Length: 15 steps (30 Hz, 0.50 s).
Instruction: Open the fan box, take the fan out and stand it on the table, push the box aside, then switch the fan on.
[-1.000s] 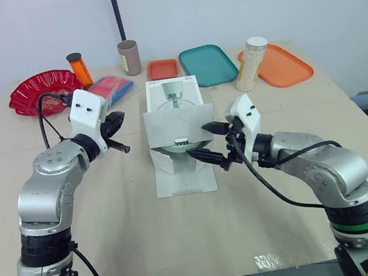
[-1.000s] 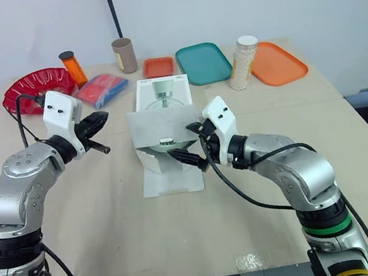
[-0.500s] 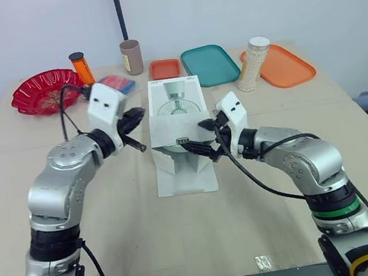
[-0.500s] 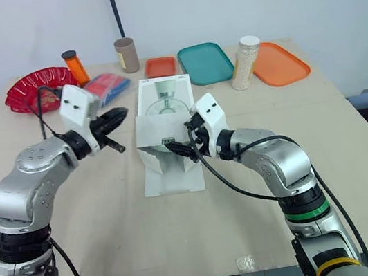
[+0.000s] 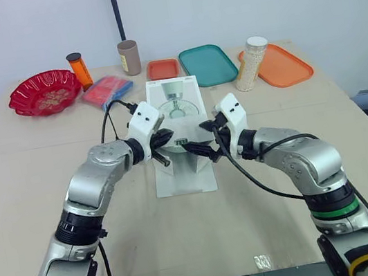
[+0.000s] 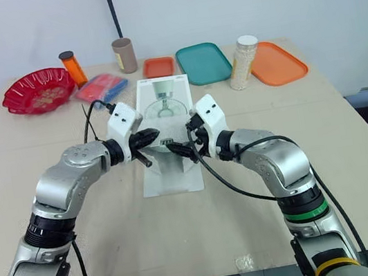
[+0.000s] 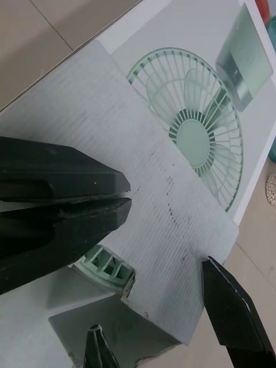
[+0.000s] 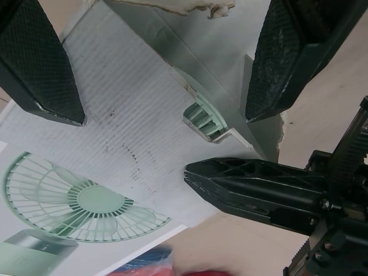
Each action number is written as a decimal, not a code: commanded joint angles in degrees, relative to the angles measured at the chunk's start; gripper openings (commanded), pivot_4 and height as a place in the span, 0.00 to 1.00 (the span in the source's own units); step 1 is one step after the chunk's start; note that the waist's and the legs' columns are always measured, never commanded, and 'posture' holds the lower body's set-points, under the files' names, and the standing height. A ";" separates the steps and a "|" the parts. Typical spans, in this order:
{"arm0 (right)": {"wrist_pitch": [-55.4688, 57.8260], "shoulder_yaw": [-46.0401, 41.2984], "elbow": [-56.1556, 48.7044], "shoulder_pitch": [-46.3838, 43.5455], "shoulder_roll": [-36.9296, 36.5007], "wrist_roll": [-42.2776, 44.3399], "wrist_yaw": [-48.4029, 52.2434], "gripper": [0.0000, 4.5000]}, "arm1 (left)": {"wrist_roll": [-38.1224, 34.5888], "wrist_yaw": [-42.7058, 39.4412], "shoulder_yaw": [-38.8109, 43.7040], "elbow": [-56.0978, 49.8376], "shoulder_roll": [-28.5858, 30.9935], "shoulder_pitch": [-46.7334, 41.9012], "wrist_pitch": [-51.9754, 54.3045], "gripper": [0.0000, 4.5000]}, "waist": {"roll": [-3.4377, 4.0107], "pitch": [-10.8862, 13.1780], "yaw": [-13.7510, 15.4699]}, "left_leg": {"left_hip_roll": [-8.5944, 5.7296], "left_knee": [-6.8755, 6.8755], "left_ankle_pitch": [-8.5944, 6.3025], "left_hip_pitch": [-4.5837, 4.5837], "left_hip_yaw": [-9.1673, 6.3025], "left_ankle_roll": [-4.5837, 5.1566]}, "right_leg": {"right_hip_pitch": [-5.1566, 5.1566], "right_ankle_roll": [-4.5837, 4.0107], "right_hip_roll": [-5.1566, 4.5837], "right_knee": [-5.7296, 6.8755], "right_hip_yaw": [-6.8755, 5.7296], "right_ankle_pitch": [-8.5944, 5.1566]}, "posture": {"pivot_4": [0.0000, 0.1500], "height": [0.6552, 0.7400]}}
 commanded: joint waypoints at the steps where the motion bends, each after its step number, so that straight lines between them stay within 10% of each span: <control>1: 1.09 -2.05 -6.24 0.42 -0.71 1.17 -0.38 1.00 | 1.55 -0.25 -0.58 0.55 -0.06 -1.07 -0.83 0.04 | 0.00 0.00 0.01 | 0.00 0.00 0.00 0.00 0.00 0.00 | 0.00 0.00 0.00 0.00 0.01 0.00 | 1.00 1.00; 6: 7.55 -5.05 -18.01 3.40 -0.77 6.84 -1.58 0.82 | 2.02 -0.84 -0.07 0.22 0.40 -0.72 -0.13 0.00 | 0.00 0.00 0.06 | 0.00 -0.01 0.00 -0.02 -0.01 0.00 | 0.00 0.01 -0.01 -0.01 0.00 0.00 | 1.00 1.00; 15: 14.65 -2.46 -26.06 6.85 2.46 10.93 -7.03 0.00 | 2.68 -1.40 -0.37 0.52 0.09 -0.22 -0.38 0.00 | 0.01 0.00 0.03 | 0.00 -0.01 0.00 0.01 -0.01 0.00 | 0.01 0.00 0.01 0.00 0.01 0.00 | 1.00 1.00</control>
